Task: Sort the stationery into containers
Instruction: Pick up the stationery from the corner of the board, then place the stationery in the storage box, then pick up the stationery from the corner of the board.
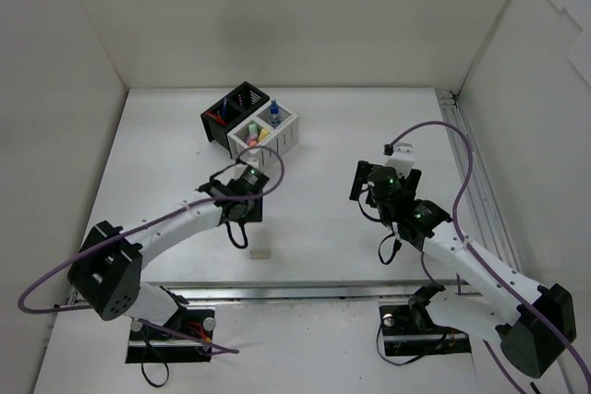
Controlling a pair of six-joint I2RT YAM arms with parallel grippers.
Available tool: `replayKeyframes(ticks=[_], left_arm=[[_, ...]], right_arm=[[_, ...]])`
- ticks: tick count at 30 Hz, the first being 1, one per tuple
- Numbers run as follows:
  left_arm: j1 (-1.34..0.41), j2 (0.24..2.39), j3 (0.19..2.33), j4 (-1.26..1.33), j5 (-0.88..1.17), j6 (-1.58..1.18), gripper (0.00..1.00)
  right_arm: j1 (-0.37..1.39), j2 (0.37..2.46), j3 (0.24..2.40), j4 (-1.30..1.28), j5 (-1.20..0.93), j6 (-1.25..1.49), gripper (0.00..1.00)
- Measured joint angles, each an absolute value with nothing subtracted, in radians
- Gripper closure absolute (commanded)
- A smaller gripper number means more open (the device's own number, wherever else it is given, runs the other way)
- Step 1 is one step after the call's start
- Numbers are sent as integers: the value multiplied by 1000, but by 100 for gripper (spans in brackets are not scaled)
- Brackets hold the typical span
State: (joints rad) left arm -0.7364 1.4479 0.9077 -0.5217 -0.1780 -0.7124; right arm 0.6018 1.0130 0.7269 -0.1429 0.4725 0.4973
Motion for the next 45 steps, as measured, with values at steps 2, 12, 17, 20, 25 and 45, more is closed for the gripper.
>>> replayKeyframes(ticks=[2,12,17,20,25,45], left_arm=[[-672,1435,991,-506,-186,-654,100],[-393,1677,1701,-372,-130,-281,99],[-322,1967,2082,-372,-23,-173,93],[-299,2130,2246,-384,5,-130,87],[-274,2280,2284,-384,28,-92,85],[-267,2036,1983,-365,108,-91,0]], right_arm=[[602,1012,727,-143,486,496,2],[564,1097,778,-147,540,477,2],[521,1166,838,-145,537,463,2],[508,1198,857,-141,533,455,2],[490,1238,870,-139,515,446,2],[723,1326,950,-117,-91,-61,2]])
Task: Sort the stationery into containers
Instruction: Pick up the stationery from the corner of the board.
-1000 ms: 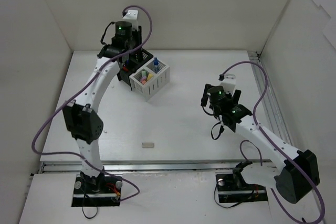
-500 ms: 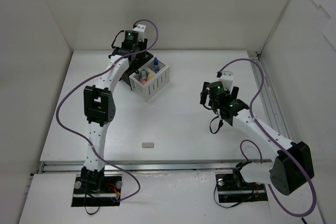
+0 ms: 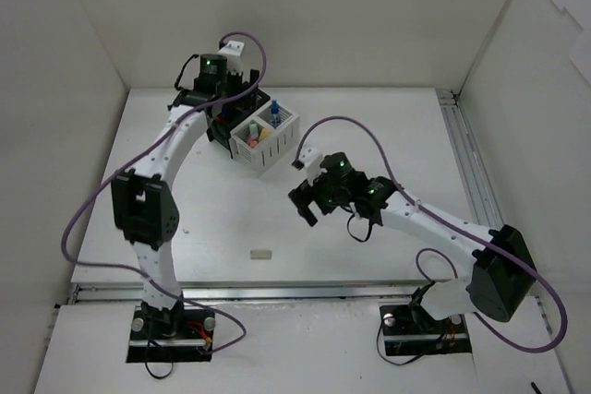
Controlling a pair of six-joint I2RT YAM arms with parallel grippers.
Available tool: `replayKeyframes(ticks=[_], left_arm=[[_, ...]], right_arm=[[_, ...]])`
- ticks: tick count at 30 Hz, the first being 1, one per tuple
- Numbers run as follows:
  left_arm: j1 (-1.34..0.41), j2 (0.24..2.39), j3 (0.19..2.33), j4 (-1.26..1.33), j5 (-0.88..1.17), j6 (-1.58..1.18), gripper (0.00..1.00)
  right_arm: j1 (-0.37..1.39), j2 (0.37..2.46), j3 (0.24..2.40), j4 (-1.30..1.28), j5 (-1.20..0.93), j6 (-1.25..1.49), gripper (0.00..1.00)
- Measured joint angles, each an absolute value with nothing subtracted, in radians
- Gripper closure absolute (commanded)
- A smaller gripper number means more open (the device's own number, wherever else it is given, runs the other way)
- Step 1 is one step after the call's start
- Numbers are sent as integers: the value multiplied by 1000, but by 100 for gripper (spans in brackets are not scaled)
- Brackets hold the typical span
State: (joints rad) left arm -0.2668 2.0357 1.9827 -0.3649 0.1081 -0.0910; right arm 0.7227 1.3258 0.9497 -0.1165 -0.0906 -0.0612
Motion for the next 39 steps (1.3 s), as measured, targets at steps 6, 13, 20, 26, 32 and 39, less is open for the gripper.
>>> replayKeyframes(ticks=[6,13,20,26,32,39], left_arm=[[-258,1479,1423,-298,76,-184,0],[-232,911,842,-201,39,-354,0],[-233,756,670,-292,-4,-440,0],[-233,646,656,-311,-28,-475,0],[-233,636,656,-315,-35,-483,0],[-233,685,656,-312,136,-466,0]], right_arm=[[932,1558,1028,-91,-242,-159,2],[1110,1796,1037,-44,-255,-243,8],[1148,1822,1049,37,-233,-248,35],[1160,1831,1040,101,-190,-236,82],[1168,1832,1029,139,-142,-210,100],[1143,1675,855,269,-78,-171,100]])
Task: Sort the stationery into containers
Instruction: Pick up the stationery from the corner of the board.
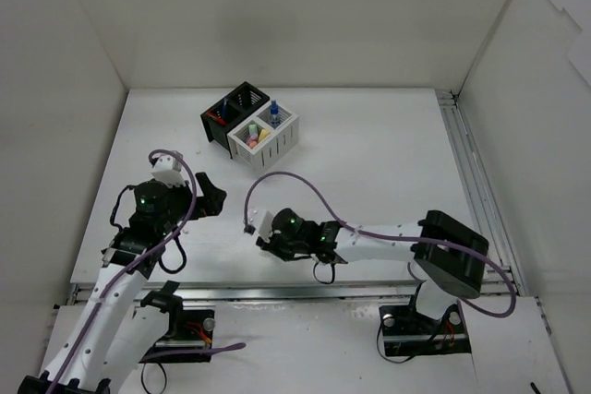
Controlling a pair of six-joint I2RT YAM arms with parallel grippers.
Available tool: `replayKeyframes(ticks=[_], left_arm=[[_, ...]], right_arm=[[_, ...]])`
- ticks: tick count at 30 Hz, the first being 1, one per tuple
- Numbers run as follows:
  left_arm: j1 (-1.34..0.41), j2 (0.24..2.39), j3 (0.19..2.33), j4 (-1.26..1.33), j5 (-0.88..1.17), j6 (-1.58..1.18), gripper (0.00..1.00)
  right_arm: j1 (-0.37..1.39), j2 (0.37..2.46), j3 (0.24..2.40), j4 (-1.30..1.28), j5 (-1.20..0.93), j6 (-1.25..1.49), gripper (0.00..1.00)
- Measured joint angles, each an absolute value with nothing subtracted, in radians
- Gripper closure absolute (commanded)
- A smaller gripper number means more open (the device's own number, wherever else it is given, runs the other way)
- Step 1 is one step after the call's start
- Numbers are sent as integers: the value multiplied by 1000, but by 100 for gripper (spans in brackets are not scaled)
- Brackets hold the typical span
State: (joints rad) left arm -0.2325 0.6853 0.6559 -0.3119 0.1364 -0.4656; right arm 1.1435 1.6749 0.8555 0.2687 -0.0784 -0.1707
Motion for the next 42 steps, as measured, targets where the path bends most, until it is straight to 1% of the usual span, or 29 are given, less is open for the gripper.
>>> replayKeyframes(ticks=[2,6,9,11,14,17,18,23,28,31,35,38,41,42], left_arm=[[-233,710,654,-292,221,-463,0],[-233,776,608,-184,385,-488,0],[-236,854,579,-98,471,-524,0],[-252,907,572,-44,502,-547,3],[-282,958,572,30,524,-566,7],[-298,993,572,98,532,-587,13],[-302,1000,572,112,533,-591,13],[-309,997,572,134,525,-603,12],[-309,949,572,132,505,-603,8],[-309,926,572,133,498,-603,8],[-325,931,572,139,513,-603,6],[-337,950,572,149,527,-603,7],[-352,981,572,168,530,-604,15],[-354,991,572,175,531,-605,23]], right_arm=[[1108,1588,817,307,-71,-148,100],[1065,1452,807,403,-43,-109,100],[1068,1398,807,458,-30,-85,100],[1069,1388,807,476,-17,-75,100],[1069,1388,807,477,5,-70,100],[1066,1389,807,476,32,-67,100],[1066,1389,807,476,43,-66,100],[1066,1390,807,483,90,-44,100],[1066,1389,807,494,138,-23,100],[1065,1389,807,497,151,-2,100],[1062,1391,809,496,155,11,100],[1061,1407,825,496,155,19,100],[1061,1414,832,498,146,27,100],[1061,1414,833,499,140,28,100]])
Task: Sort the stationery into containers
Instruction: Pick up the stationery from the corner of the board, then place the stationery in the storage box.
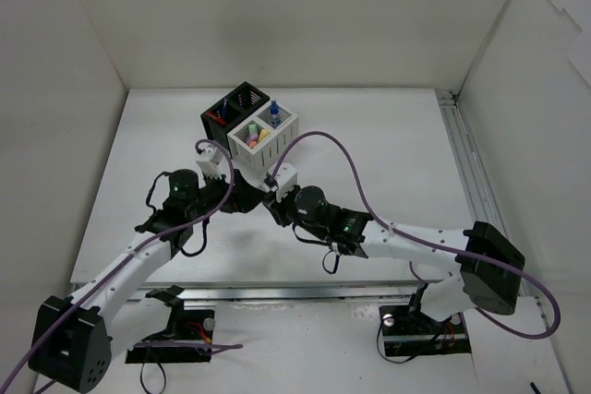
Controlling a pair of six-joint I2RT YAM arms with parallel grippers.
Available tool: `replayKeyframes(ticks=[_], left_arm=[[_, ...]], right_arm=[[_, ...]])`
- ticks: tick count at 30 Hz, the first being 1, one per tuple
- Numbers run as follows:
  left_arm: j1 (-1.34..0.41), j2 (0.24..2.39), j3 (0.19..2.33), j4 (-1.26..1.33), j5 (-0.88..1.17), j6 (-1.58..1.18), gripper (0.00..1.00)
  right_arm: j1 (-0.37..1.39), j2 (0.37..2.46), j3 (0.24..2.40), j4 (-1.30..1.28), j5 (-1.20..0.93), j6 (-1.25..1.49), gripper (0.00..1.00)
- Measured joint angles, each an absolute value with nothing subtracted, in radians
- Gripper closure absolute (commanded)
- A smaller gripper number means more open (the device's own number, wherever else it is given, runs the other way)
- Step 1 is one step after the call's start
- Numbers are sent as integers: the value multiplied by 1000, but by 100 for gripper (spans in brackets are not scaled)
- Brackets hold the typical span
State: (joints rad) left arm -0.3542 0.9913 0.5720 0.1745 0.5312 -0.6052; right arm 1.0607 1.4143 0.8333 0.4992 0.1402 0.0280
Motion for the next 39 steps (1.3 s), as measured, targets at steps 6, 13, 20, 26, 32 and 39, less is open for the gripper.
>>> replayKeyframes(ticks=[6,13,20,26,32,39], left_arm=[[-366,1065,577,249,578,-619,57],[-387,1134,586,320,643,-640,100],[-393,1142,598,327,637,-629,100],[-385,1145,775,165,518,-533,100],[-255,1282,1143,93,452,-415,100],[-186,1722,1703,-33,451,-285,100]], right_arm=[[1056,1431,837,510,126,35,100],[1052,1467,840,509,134,38,100],[1050,1470,842,516,159,57,32],[1049,1435,842,499,266,82,2],[990,1325,842,403,416,125,2],[788,1291,842,215,509,214,2]])
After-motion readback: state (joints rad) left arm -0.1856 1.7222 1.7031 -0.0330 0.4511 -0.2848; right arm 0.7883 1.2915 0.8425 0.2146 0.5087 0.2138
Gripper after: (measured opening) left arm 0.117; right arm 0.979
